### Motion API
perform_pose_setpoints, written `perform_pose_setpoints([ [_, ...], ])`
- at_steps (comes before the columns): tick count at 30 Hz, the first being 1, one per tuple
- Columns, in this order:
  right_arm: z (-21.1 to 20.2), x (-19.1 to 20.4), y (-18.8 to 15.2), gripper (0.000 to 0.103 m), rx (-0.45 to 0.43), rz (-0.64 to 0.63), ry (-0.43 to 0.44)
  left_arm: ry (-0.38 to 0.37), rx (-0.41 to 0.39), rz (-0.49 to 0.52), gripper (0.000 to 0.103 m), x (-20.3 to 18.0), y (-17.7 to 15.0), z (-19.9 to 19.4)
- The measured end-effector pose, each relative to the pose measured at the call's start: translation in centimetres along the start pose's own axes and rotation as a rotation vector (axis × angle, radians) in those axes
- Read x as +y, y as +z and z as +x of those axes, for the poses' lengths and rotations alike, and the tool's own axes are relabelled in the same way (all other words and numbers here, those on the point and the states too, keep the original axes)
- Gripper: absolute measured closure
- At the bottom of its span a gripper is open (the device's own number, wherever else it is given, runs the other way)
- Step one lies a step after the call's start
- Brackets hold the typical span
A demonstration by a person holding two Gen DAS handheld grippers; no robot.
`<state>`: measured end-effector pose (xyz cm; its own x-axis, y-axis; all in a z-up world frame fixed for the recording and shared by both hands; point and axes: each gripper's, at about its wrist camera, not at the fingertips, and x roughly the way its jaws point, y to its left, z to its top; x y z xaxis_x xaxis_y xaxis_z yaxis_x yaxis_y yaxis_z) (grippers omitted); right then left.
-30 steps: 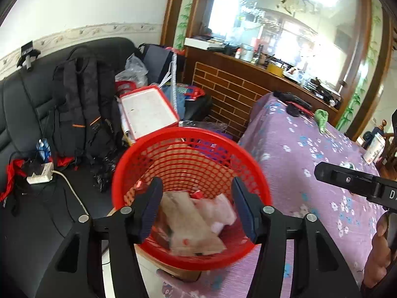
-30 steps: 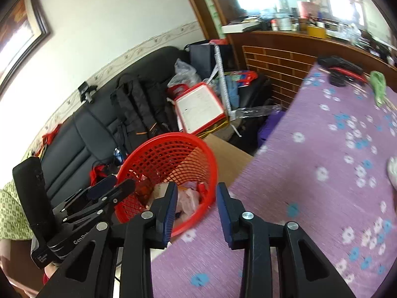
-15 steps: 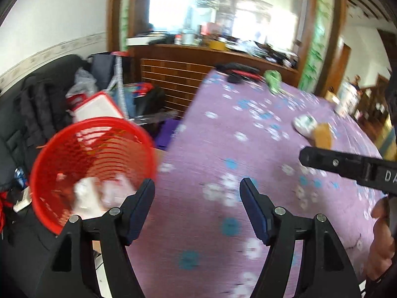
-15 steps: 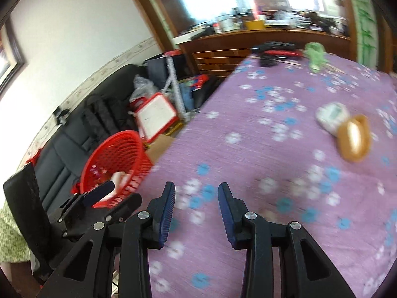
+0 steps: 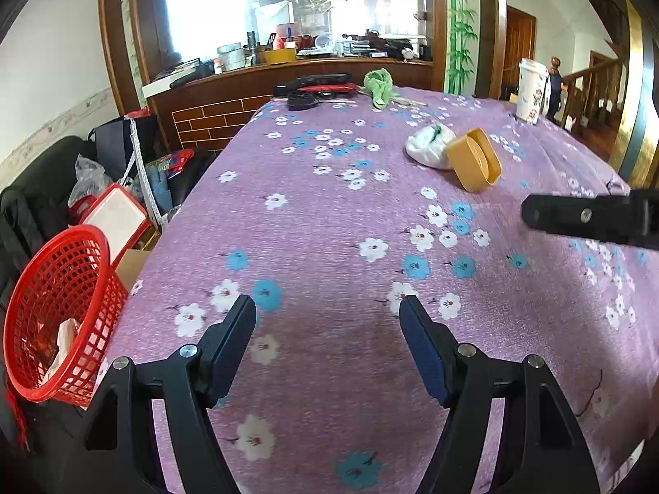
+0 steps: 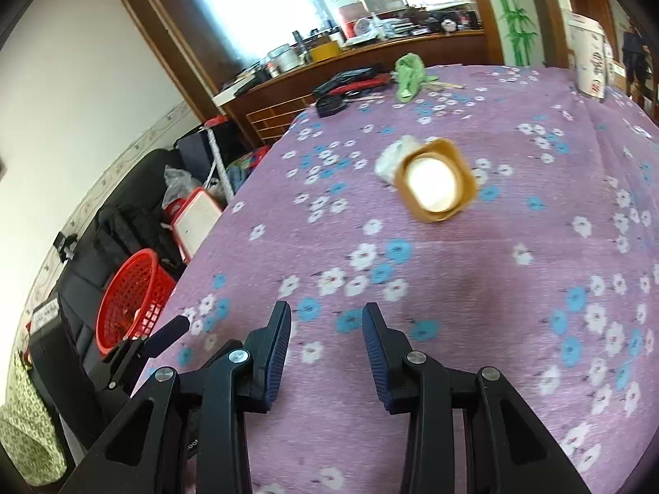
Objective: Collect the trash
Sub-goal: 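Move both open tools back over the yellow container and white cloth, then grasp the yellow container with the right tool while the left tool grasps the white cloth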
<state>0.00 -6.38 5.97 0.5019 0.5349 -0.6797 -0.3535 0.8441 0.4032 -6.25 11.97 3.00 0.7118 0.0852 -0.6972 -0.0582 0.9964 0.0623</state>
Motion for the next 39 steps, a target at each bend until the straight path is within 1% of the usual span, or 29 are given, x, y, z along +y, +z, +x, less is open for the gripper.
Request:
perform_pose_setpoints([
  [5,-0.3,-1.2,0.4,0.064,-0.007,0.017,-0.014,0.026,0.016,0.026,0.032,-0.6,-0.2,0.8],
  [8,-0.2,-2.0,1.0,0.064,0.001,0.031,-0.026,0.022,0.017,0.021,0.032,-0.4,-0.1,0.9],
  [12,0.1,-3.0,1.9,0.064,0.02,0.04,-0.058,0.016,0.028,0.022,0.032,-0.4,-0.2,1.1],
  [17,0.7,-4.2,4.4,0.064,0.009,0.022,-0.125,0.007,0.037,0.029,0.032,-0.5,-0.3,1.3],
  [19,1.7,-5.3,5.7,0.064,0.011,0.025,-0.172,0.001,0.04,0.029,0.032,-0.5,-0.2,1.4],
  [21,2.8,-6.3,6.7,0.065,0.022,0.032,-0.191,-0.004,0.041,0.026,0.032,-0.4,-0.3,1.4],
  [23,3.8,-7.3,7.5,0.065,0.011,0.035,-0.23,-0.011,0.044,0.022,0.032,-0.3,-0.3,1.4],
  [25,4.9,-8.0,8.2,0.066,0.017,0.024,-0.247,-0.016,0.046,0.019,0.032,-0.2,-0.3,1.4],
  [26,5.5,-8.5,8.6,0.067,0.018,0.024,-0.252,-0.019,0.049,0.018,0.032,-0.2,-0.3,1.4],
  [28,6.5,-9.0,8.9,0.067,0.024,0.017,-0.237,-0.023,0.05,0.018,0.032,-0.2,-0.3,1.4],
  [30,7.5,-9.3,9.2,0.067,0.031,-0.005,-0.245,-0.025,0.052,0.02,0.032,-0.1,-0.4,1.5],
  [32,8.3,-9.5,9.4,0.068,0.036,-0.014,-0.224,-0.028,0.052,0.023,0.032,-0.2,-0.4,1.5],
  [33,8.7,-9.5,9.5,0.075,0.045,-0.012,-0.197,-0.029,0.052,0.023,0.032,-0.2,-0.4,1.5],
  [34,9.1,-9.6,9.5,0.078,0.053,-0.011,-0.188,-0.029,0.054,0.024,0.032,-0.2,-0.4,1.5],
  [35,9.3,-9.5,9.4,0.089,0.063,-0.013,-0.186,-0.03,0.055,0.025,0.032,-0.2,-0.4,1.5],
  [37,9.3,-9.1,9.1,0.092,0.066,-0.022,-0.177,-0.034,0.057,0.023,0.032,-0.2,-0.4,1.5],
  [39,8.6,-8.7,9.0,0.094,0.067,-0.013,-0.19,-0.034,0.056,0.021,0.032,-0.2,-0.3,1.4],
])
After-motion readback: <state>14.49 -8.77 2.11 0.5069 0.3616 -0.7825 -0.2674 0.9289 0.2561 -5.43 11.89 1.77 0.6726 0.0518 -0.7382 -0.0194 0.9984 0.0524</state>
